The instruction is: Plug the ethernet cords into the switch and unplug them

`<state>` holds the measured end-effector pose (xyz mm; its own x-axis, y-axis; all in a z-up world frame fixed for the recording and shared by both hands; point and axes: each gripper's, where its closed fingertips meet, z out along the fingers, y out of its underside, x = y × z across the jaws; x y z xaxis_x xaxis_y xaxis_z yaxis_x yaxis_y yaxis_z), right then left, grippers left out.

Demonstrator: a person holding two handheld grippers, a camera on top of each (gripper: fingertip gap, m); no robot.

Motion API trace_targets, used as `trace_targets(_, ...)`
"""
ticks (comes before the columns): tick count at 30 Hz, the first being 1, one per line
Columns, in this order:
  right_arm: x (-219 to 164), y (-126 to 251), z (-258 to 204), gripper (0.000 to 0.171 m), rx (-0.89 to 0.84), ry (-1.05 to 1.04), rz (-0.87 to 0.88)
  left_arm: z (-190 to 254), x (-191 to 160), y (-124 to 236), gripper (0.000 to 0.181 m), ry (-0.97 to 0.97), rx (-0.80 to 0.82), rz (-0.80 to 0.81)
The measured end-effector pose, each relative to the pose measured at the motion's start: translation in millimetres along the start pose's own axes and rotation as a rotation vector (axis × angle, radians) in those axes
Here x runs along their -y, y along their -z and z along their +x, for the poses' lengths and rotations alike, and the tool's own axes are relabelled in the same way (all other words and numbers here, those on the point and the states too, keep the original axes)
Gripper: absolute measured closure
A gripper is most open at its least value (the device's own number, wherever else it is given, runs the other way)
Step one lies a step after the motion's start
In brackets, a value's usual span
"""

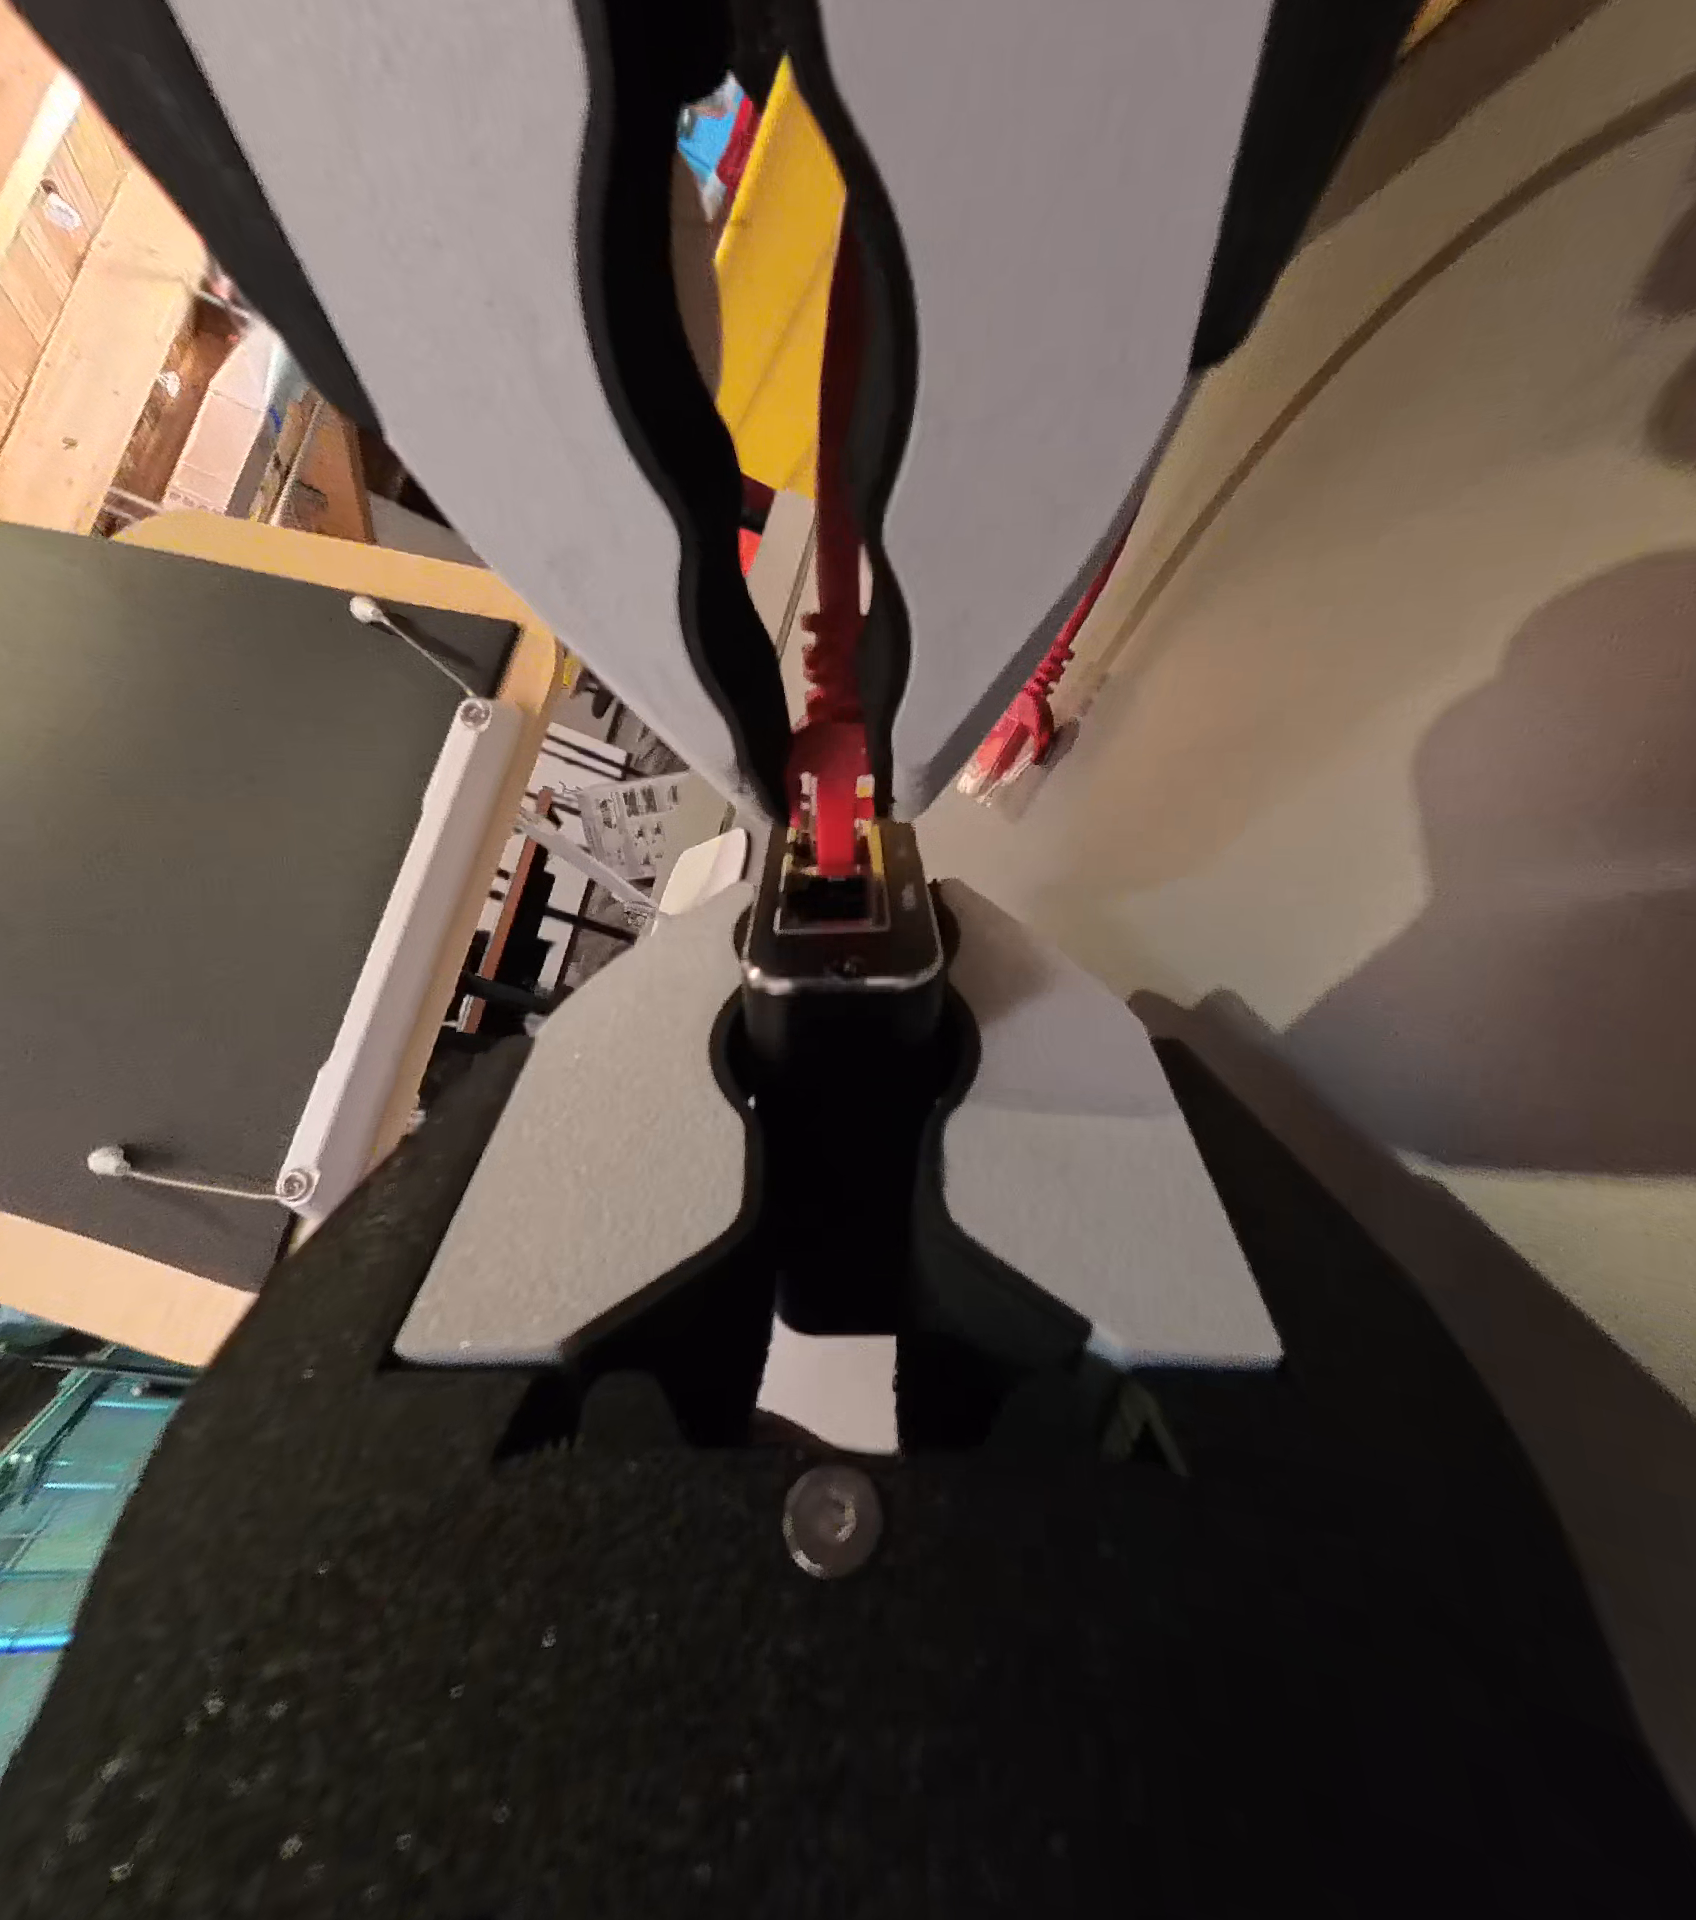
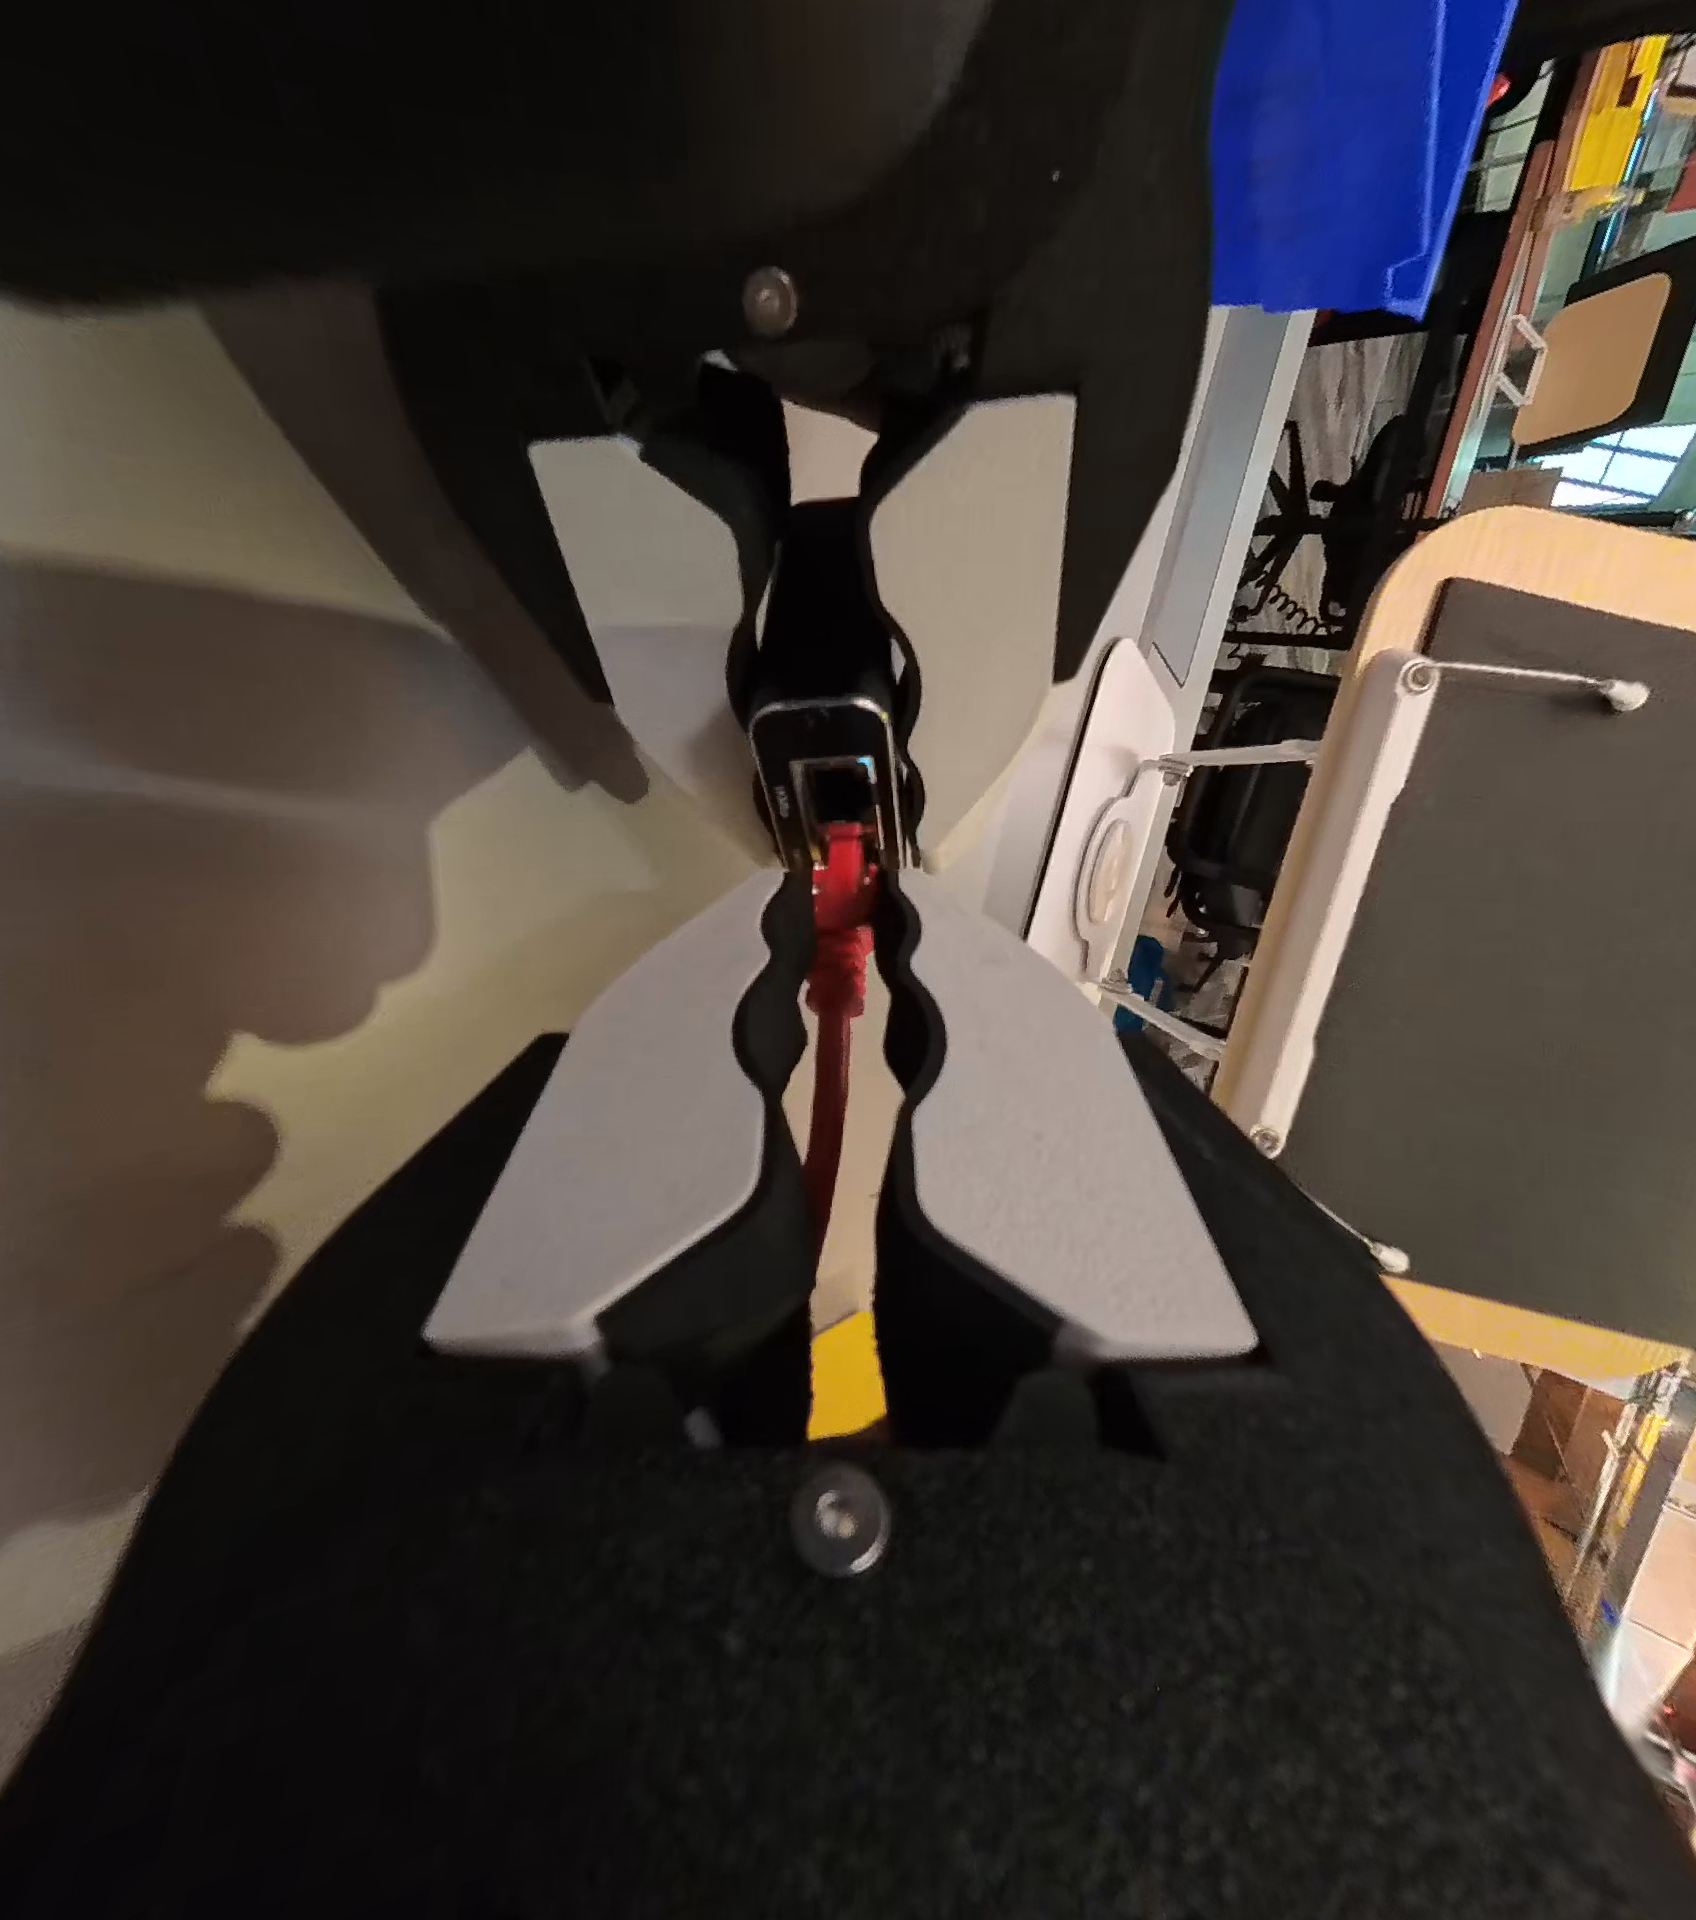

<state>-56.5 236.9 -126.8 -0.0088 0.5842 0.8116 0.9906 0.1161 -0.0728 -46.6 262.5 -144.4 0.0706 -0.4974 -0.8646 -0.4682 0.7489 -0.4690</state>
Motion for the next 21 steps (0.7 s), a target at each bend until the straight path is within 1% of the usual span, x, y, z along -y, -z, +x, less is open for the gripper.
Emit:
trace_targets(4, -3.5, 1.7, -8.8, 0.159, -0.011, 0.054, -0.045, 9.1, 1.5, -0.6, 0.153, -0.018, -0.028, -0.025)
trace_targets(8, -0.8, 2.2, -6.1, 0.159, -0.012, -0.045, -0.027, 2.4, 5.1, 3.4, 0.155, -0.072, 0.040, -0.034)
trace_targets(10, -3.1, 1.3, -9.9, 0.159, -0.003, -0.063, -0.018, 6.2, 5.0, 2.1, 0.155, -0.080, 0.025, -0.044)
trace_targets(12, -2.0, 5.3, -9.3, 0.159, -0.007, -0.082, 0.014, 5.7, 6.7, 2.0, 0.153, -0.054, 0.015, -0.014)
trace_targets(16, 3.0, 16.0, -6.7, 0.159, 0.015, -0.159, 0.053, 2.2, 12.9, 3.5, 0.153, -0.046, 0.044, 0.012)
trace_targets(17, 3.1, 14.3, -8.3, 0.159, 0.015, -0.202, 0.055, 2.3, 11.4, 3.6, 0.153, -0.077, 0.054, 0.004)
trace_targets(18, 4.4, 12.5, -11.3, 0.157, 0.050, -0.299, 0.057, 2.5, 9.3, 3.6, 0.154, -0.126, 0.072, -0.003)
trace_targets(21, 12.4, 22.1, -9.9, 0.149, 0.258, -0.705, 0.118, -7.9, 13.1, 8.8, 0.155, -0.248, 0.178, 0.004)
